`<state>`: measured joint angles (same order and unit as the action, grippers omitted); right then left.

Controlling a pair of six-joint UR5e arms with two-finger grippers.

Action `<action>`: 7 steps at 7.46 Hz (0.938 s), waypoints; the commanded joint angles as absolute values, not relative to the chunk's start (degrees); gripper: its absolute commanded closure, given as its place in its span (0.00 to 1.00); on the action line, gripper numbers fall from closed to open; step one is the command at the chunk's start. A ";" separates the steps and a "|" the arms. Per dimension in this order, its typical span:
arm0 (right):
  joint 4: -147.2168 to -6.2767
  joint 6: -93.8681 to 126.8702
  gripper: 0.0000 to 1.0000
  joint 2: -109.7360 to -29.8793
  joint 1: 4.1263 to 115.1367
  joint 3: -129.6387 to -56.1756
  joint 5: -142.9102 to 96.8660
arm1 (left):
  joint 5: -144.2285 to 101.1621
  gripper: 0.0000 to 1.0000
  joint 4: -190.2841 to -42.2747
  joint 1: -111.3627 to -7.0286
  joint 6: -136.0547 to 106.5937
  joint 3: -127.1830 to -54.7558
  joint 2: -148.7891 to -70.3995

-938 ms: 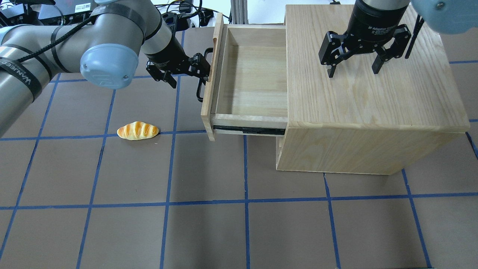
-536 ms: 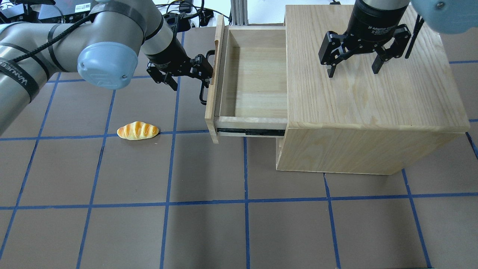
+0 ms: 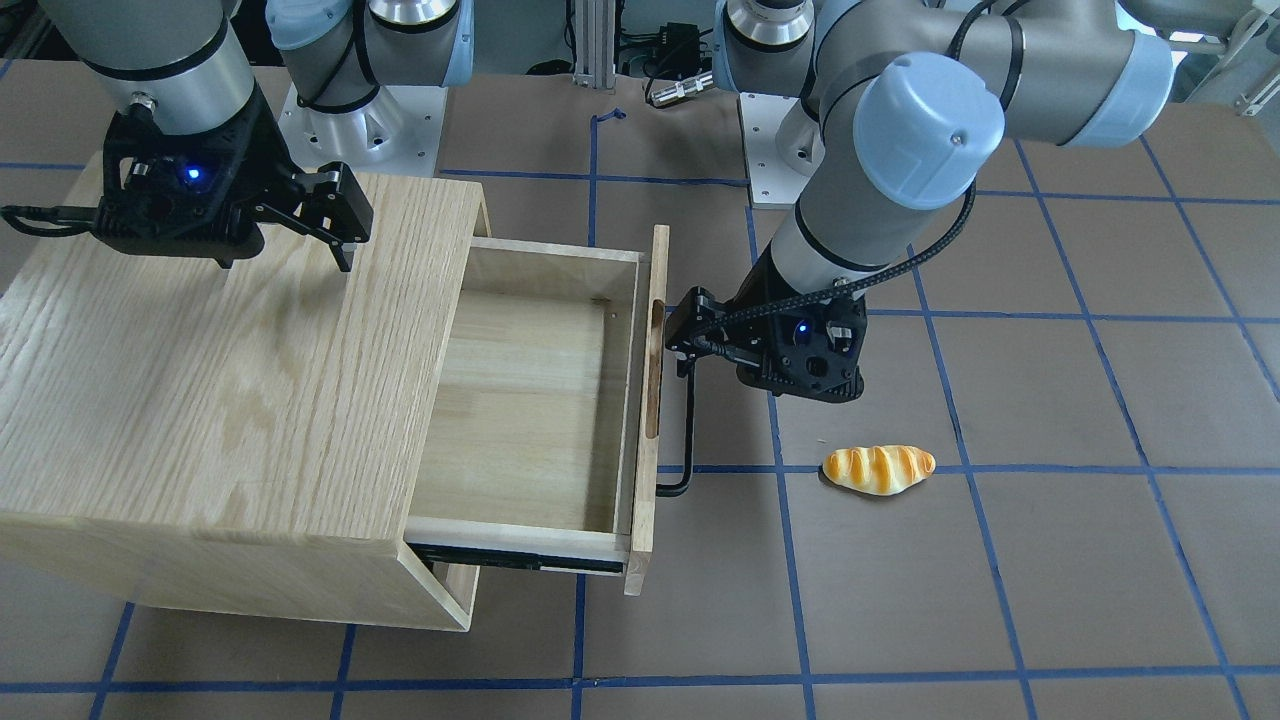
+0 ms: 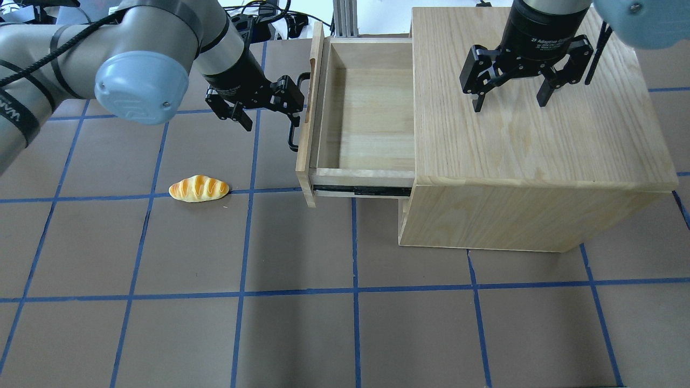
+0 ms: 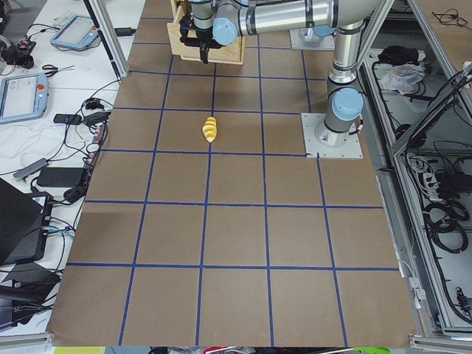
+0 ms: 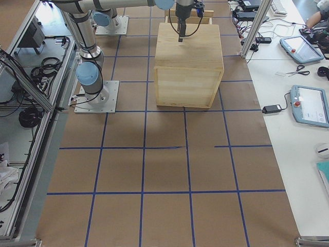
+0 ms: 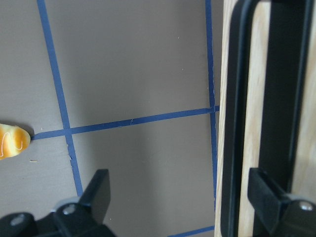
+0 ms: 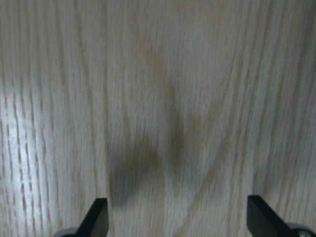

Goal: Open upper drawer

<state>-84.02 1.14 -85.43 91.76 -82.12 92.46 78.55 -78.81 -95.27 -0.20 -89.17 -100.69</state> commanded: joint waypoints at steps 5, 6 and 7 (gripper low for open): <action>-84.02 1.14 0.00 -85.43 91.67 -82.09 92.46 | 89.98 0.00 -89.64 -87.54 8.70 -86.84 -88.00; -84.02 1.14 0.00 -85.43 91.76 -82.09 92.46 | 90.09 0.00 -90.17 -87.71 7.57 -87.01 -86.76; -84.02 1.14 0.00 -85.43 91.67 -82.09 92.46 | 92.96 0.00 -90.18 -87.98 5.21 -87.01 -87.36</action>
<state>-84.02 1.14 -85.43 91.70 -82.09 92.46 90.44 -89.79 -87.74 7.31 -87.05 -87.69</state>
